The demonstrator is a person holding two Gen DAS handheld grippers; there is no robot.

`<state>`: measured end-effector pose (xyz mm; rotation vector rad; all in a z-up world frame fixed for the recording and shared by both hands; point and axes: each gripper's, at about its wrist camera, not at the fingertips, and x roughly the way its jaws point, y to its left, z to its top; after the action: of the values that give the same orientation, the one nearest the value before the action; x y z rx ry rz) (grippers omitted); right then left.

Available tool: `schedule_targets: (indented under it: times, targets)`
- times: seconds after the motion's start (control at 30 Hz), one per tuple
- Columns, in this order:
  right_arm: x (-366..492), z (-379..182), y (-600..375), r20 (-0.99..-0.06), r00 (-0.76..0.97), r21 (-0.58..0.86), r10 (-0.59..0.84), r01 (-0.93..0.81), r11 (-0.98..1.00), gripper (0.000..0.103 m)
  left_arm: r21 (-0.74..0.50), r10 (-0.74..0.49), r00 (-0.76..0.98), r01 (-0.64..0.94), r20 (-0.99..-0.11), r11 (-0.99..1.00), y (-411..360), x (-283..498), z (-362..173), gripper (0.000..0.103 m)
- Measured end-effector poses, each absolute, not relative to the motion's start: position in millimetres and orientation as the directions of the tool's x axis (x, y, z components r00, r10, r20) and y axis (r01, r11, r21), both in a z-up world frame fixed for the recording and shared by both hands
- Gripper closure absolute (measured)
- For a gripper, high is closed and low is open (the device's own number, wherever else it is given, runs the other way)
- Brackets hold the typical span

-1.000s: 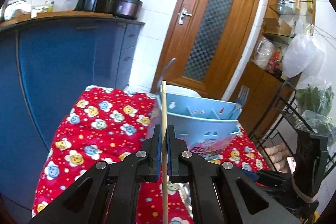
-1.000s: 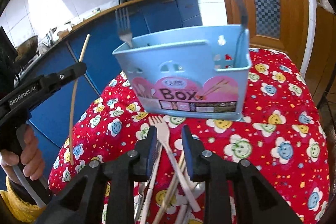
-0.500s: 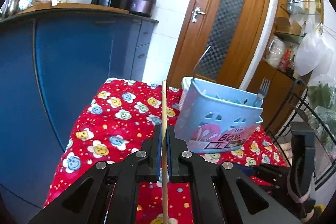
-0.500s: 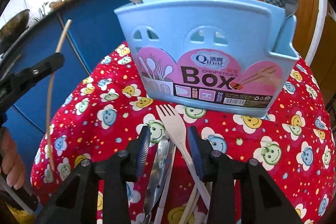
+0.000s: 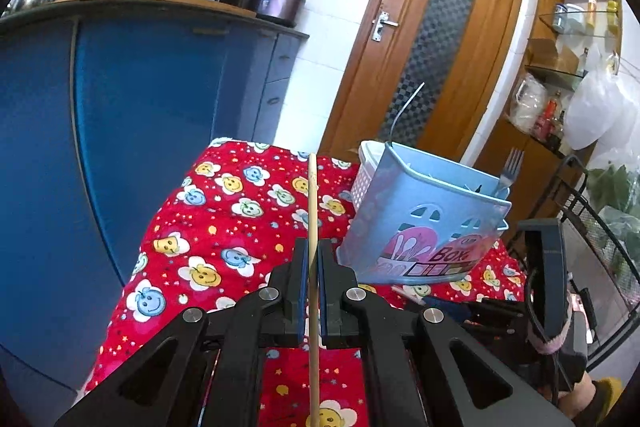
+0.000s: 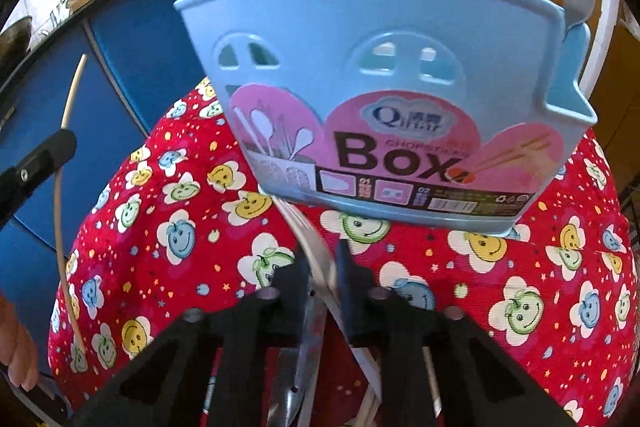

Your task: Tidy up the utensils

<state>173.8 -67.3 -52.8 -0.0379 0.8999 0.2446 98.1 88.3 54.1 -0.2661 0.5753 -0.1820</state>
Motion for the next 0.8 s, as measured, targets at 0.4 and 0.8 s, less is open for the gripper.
schedule_targets:
  times: [0.4, 0.8]
  targets:
    - [138, -20, -93, -0.675, 0.688, 0.133, 0.266, -0.241, 0.961, 0.097, -0.291, -0.261, 0.823, 0.122, -0.504, 0.949, 73, 95, 59, 0.099]
    - [102, 36, -134, -0.487, 0.789, 0.256, 0.375, -0.281, 0.925, 0.097, -0.27, -0.294, 0.841, 0.184, -0.454, 0.945, 41, 91, 86, 0.099]
